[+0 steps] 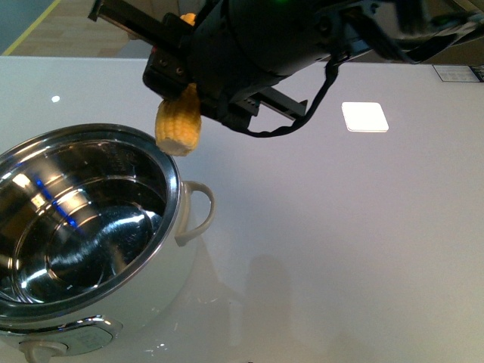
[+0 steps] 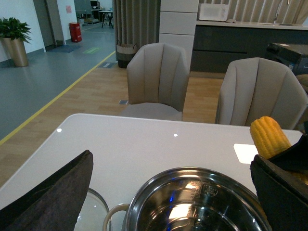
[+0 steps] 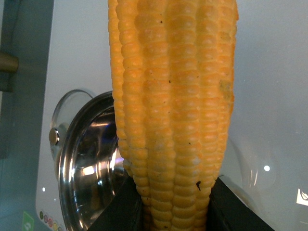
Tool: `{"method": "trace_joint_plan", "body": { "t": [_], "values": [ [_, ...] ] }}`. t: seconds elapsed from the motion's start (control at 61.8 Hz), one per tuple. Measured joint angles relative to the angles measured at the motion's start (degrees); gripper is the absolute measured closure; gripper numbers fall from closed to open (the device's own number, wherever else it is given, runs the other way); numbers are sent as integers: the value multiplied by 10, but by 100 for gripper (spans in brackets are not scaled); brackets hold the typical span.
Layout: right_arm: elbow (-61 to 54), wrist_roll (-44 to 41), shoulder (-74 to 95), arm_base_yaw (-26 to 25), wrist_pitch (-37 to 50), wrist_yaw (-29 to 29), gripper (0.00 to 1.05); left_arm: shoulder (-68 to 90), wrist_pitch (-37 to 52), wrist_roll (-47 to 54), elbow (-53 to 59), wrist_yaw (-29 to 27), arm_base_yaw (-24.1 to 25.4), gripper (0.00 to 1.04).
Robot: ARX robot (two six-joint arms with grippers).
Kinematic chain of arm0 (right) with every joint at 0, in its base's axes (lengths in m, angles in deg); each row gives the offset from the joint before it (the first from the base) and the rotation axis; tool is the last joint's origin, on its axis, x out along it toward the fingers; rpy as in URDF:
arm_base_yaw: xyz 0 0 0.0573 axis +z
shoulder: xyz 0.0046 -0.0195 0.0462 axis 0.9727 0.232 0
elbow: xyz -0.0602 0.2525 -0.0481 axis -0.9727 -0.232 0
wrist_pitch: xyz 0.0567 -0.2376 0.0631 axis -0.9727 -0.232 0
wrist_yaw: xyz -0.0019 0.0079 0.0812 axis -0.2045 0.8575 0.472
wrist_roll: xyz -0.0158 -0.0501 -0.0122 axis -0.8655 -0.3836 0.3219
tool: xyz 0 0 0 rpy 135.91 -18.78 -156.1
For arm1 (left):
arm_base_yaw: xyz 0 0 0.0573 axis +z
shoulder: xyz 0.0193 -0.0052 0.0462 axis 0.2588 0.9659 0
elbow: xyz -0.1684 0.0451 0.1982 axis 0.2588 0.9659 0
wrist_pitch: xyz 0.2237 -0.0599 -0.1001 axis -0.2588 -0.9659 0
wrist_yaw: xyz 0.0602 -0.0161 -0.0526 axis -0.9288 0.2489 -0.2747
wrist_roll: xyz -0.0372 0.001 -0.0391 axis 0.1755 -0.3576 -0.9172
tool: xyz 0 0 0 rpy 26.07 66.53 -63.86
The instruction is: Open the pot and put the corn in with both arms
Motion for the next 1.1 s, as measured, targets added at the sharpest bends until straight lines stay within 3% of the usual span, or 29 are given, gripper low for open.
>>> {"method": "trace_joint_plan", "body": {
  "t": [0.841, 1.1],
  "values": [
    [59, 99, 96, 46, 0, 67, 85, 0, 0, 0, 0, 0, 0, 7],
    [49, 100, 96, 45, 7, 71, 42, 0, 0, 0, 0, 0, 0, 7]
  ]
}}
